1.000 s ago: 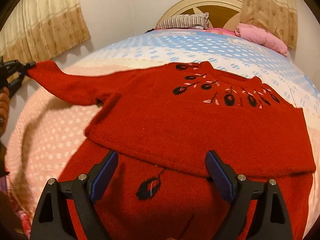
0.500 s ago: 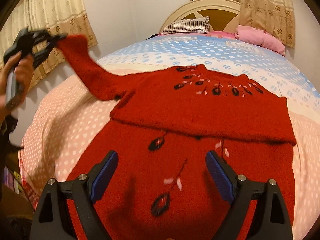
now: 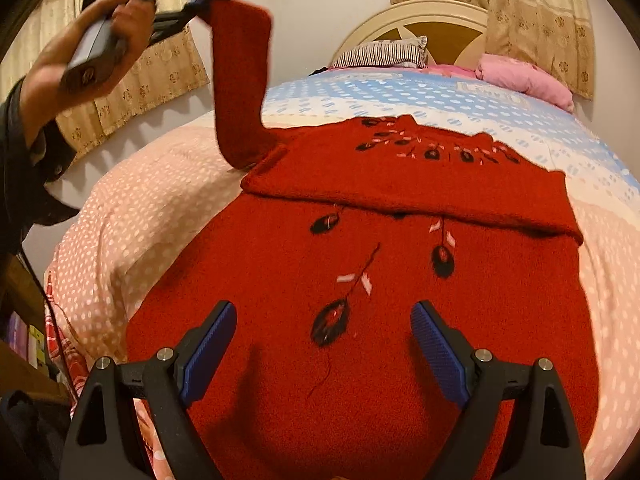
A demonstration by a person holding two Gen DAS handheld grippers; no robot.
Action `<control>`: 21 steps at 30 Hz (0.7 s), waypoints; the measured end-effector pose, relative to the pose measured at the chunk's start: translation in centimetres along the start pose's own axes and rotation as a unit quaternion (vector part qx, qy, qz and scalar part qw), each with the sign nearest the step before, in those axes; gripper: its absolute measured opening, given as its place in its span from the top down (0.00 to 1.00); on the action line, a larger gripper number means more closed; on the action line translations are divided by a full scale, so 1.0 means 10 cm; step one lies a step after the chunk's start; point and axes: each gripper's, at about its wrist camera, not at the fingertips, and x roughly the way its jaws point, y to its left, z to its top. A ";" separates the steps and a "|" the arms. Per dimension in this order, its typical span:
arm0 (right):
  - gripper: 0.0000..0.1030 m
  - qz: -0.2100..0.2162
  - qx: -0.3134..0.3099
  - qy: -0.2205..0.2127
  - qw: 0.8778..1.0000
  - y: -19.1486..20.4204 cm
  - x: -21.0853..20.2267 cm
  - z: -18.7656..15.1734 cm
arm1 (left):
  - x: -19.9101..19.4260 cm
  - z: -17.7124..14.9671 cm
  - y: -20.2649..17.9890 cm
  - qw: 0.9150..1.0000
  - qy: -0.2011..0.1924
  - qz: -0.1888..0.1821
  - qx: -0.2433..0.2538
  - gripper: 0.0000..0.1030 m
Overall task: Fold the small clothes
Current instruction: 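Lift the sleeve with the left gripper and fold it over the body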
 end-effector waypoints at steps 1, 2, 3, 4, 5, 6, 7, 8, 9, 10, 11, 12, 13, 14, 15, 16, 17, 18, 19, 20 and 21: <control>0.13 -0.001 -0.002 -0.003 1.000 0.00 0.00 -0.02 | 0.05 -0.03 -0.07 1.000 0.005 -0.004 0.002 0.95; 0.13 -0.001 -0.006 -0.004 1.000 0.01 0.00 -0.04 | 0.08 -0.05 -0.13 1.000 0.009 -0.007 0.005 0.95; 0.13 0.000 -0.010 -0.004 1.000 0.02 0.00 -0.06 | 0.12 -0.07 -0.20 1.000 0.013 -0.009 0.009 0.95; 0.13 0.001 -0.012 -0.002 1.000 0.03 0.01 -0.08 | 0.16 -0.09 -0.27 1.000 0.016 -0.011 0.012 0.95; 0.13 0.002 -0.012 -0.002 1.000 0.02 0.01 -0.09 | 0.19 -0.12 -0.33 1.000 0.020 -0.014 0.014 0.95; 0.13 0.003 -0.012 -0.002 1.000 0.02 0.01 -0.10 | 0.24 -0.15 -0.39 0.999 0.026 -0.017 0.018 0.95; 0.13 0.004 -0.011 -0.003 1.000 0.00 0.01 -0.11 | 0.26 -0.19 -0.45 0.999 0.029 -0.018 0.021 0.95; 0.13 0.004 -0.008 -0.004 1.000 -0.01 0.00 -0.12 | 0.30 -0.22 -0.50 0.999 0.032 -0.020 0.024 0.95; 0.13 0.005 -0.005 -0.005 1.000 -0.02 0.00 -0.12 | 0.34 -0.28 -0.56 0.999 0.037 -0.022 0.029 0.95; 0.13 0.006 -0.001 -0.007 1.000 -0.04 0.00 -0.12 | 0.37 -0.31 -0.59 0.998 0.040 -0.022 0.032 0.95; 0.13 0.007 0.001 -0.007 1.000 -0.05 0.00 -0.13 | 0.40 -0.35 -0.63 0.998 0.044 -0.023 0.035 0.95; 0.13 0.008 0.006 -0.008 1.000 -0.07 0.00 -0.13 | 0.44 -0.40 -0.68 0.998 0.048 -0.023 0.038 0.95; 0.13 0.009 0.010 -0.008 1.000 -0.08 0.00 -0.14 | 0.49 -0.46 -0.72 0.997 0.054 -0.021 0.043 0.95; 0.13 0.010 0.013 -0.008 1.000 -0.10 0.00 -0.14 | 0.52 -0.50 -0.76 0.997 0.056 -0.020 0.047 0.95; 0.13 0.012 0.018 -0.008 1.000 -0.11 0.00 -0.15 | 0.56 -0.55 -0.79 0.997 0.059 -0.017 0.054 0.95; 0.13 0.013 0.020 -0.009 1.000 -0.12 0.00 -0.15 | 0.60 -0.62 -0.83 0.996 0.063 -0.013 0.061 0.95; 0.13 0.013 0.021 -0.009 1.000 -0.12 0.00 -0.15 | 0.64 -0.68 -0.86 0.996 0.066 -0.010 0.067 0.95; 0.13 0.014 0.022 -0.009 1.000 -0.12 0.00 -0.16 | 0.69 -0.75 -0.89 0.995 0.071 -0.006 0.074 0.95; 0.13 0.015 0.023 -0.009 1.000 -0.12 0.00 -0.16 | 0.74 -0.83 -0.92 0.993 0.077 -0.001 0.084 0.95; 0.13 0.015 0.024 -0.008 1.000 -0.12 0.00 -0.17 | 0.78 -0.89 -0.94 0.992 0.081 0.004 0.093 0.95; 0.13 0.016 0.025 -0.008 1.000 -0.12 0.00 -0.17 | 0.82 -0.96 -0.96 0.991 0.084 0.008 0.099 0.95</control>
